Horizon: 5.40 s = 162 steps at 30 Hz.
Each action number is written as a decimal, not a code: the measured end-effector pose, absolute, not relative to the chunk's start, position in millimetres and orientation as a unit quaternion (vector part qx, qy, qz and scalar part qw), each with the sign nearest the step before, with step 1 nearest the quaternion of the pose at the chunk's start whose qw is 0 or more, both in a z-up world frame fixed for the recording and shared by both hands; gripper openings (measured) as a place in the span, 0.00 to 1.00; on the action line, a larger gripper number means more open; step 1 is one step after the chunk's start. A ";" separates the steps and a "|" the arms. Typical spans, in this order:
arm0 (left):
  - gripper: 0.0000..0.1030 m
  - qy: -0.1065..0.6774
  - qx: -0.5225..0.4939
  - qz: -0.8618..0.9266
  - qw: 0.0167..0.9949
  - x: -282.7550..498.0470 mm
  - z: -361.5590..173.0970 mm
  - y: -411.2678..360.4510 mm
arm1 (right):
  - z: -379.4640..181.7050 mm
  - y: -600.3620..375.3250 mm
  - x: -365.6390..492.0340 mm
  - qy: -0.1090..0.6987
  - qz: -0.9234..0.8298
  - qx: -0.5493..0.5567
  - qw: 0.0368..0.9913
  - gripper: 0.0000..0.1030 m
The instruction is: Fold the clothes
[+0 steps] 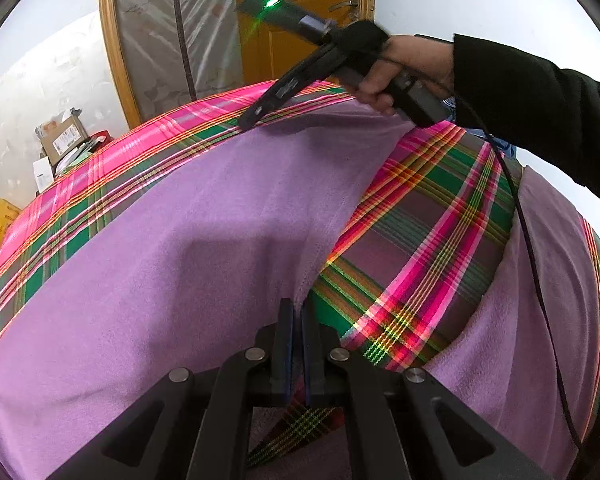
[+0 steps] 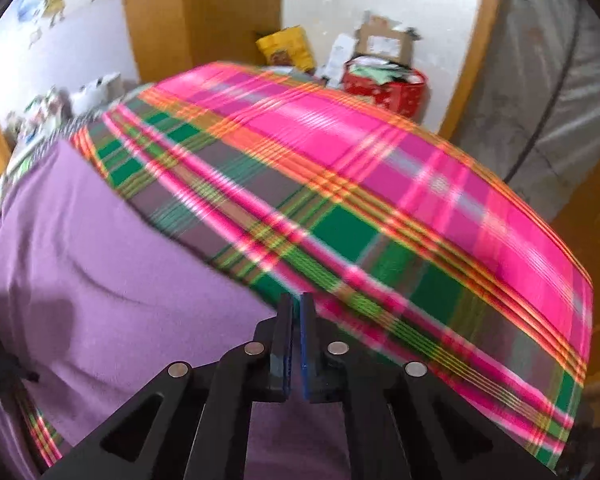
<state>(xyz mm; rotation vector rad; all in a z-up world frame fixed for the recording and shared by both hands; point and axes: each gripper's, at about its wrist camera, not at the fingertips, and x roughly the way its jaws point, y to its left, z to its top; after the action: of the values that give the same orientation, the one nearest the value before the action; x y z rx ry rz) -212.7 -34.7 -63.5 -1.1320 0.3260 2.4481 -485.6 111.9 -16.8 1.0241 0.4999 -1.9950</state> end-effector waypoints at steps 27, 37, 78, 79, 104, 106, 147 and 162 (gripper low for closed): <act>0.04 0.001 -0.356 0.920 0.167 -149.2 -2.6 -68.3 | -30.7 273.2 -516.3 0.156 -0.840 0.433 0.286 0.02; 0.04 -0.011 -0.360 0.919 0.159 -143.5 -6.1 -71.2 | -8.8 361.6 -542.5 0.011 -0.875 0.436 0.210 0.39; 0.04 -0.022 -0.372 0.914 0.161 -140.9 -12.2 -65.1 | -69.1 488.0 -482.8 -0.340 -0.798 0.457 0.196 0.37; 0.04 -0.022 -0.372 0.914 0.160 -140.2 -12.1 -65.2 | -67.1 485.6 -482.0 -0.334 -0.802 0.456 0.194 0.23; 0.04 -0.044 -0.387 0.913 0.116 -146.0 -21.7 -85.6 | 4.5 420.3 -479.8 -0.083 -0.905 0.384 0.163 0.36; 0.04 -0.047 -0.389 0.913 0.116 -147.9 -22.8 -84.1 | 3.8 380.4 -484.5 -0.013 -0.900 0.390 0.193 0.36; 0.05 -0.047 -0.404 0.907 0.112 -158.7 -31.0 -90.7 | -38.1 204.9 -338.8 0.341 -0.749 0.353 0.445 0.34; 0.05 -0.028 -0.435 0.888 0.145 -182.4 -55.8 -69.0 | -33.7 220.3 -331.8 0.319 -0.719 0.391 0.477 0.06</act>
<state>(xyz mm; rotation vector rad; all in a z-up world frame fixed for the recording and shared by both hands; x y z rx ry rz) -182.4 -69.0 -55.8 -1.2541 -0.0815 2.5582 -331.8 220.3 -33.7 0.9561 0.7792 -1.7572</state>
